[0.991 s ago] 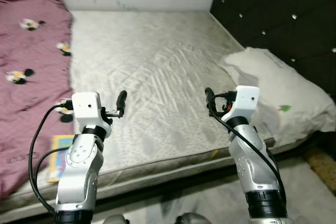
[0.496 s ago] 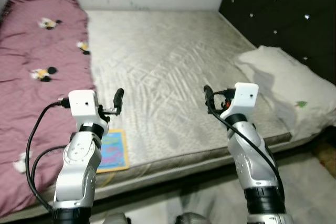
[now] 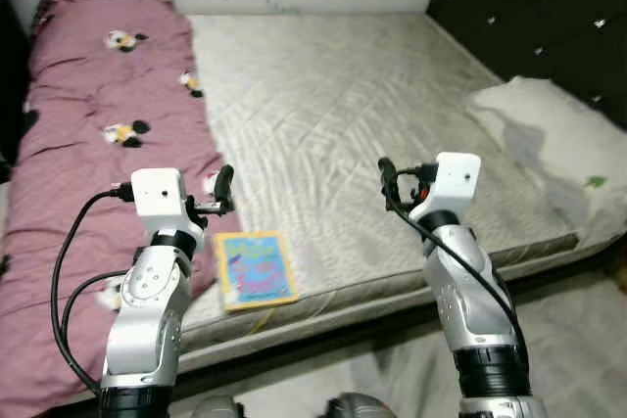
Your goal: Clean up the room
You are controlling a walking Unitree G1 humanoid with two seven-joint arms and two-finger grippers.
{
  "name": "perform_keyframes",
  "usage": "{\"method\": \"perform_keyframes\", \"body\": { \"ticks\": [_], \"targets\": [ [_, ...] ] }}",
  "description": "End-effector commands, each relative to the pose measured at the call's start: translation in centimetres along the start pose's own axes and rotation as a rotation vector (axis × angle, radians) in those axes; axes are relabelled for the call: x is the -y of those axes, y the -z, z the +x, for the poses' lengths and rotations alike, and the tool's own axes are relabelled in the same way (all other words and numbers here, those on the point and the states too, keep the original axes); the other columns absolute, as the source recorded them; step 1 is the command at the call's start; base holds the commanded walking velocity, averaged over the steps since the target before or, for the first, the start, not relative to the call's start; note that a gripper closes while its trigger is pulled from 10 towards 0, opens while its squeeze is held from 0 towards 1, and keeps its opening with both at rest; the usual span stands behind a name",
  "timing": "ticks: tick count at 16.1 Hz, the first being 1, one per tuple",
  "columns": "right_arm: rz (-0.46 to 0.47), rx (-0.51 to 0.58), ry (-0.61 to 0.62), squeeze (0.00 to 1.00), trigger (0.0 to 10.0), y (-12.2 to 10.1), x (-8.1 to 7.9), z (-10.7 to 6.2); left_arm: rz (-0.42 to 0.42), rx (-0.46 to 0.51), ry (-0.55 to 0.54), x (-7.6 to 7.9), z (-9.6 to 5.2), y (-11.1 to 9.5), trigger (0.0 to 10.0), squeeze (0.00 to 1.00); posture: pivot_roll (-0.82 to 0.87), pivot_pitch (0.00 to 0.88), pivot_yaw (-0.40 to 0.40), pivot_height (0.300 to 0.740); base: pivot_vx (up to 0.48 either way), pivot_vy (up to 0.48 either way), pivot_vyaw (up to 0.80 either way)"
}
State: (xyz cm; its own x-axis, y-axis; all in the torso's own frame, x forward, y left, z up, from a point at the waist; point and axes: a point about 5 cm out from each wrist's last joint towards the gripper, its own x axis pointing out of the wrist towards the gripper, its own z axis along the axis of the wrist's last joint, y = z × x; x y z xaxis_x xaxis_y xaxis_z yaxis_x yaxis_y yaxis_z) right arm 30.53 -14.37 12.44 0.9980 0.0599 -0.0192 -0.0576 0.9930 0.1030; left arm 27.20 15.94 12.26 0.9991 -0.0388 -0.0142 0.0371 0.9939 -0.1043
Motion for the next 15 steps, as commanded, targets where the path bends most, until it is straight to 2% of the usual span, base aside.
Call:
{"method": "perform_keyframes", "body": {
  "ticks": [1,2,7,11,15],
  "targets": [
    [-0.022,-0.004,0.03,0.0,10.0,0.1,1.2,-0.3,0.003,0.007,0.017,0.8,0.2,-0.1,10.0,0.0,0.01,0.013,-0.097,0.74,0.0,0.48,0.0],
    [-0.022,0.002,0.023,0.0,10.0,0.1,1.1,-0.3,0.004,0.011,0.017,0.8,0.2,-0.2,10.0,0.0,0.01,0.012,-0.097,0.74,0.0,0.48,0.0],
    [-0.024,0.005,0.015,0.0,10.0,0.1,0.9,-0.2,0.019,0.027,0.018,0.9,0.2,-0.3,10.0,0.0,0.01,0.001,-0.096,0.74,0.0,0.0,0.62],
    [-0.015,0.007,0.031,0.0,10.0,0.1,1.1,0.2,0.024,0.042,-0.015,0.6,0.5,-0.5,10.0,0.0,0.02,0.0,-0.094,0.74,0.0,0.0,0.0],
    [-0.014,0.022,0.031,0.0,10.0,-0.3,1.1,0.8,0.022,0.055,-0.001,0.7,0.9,-0.7,10.0,0.0,0.02,0.0,-0.093,0.74,0.0,0.0,0.0]
  ]
}}
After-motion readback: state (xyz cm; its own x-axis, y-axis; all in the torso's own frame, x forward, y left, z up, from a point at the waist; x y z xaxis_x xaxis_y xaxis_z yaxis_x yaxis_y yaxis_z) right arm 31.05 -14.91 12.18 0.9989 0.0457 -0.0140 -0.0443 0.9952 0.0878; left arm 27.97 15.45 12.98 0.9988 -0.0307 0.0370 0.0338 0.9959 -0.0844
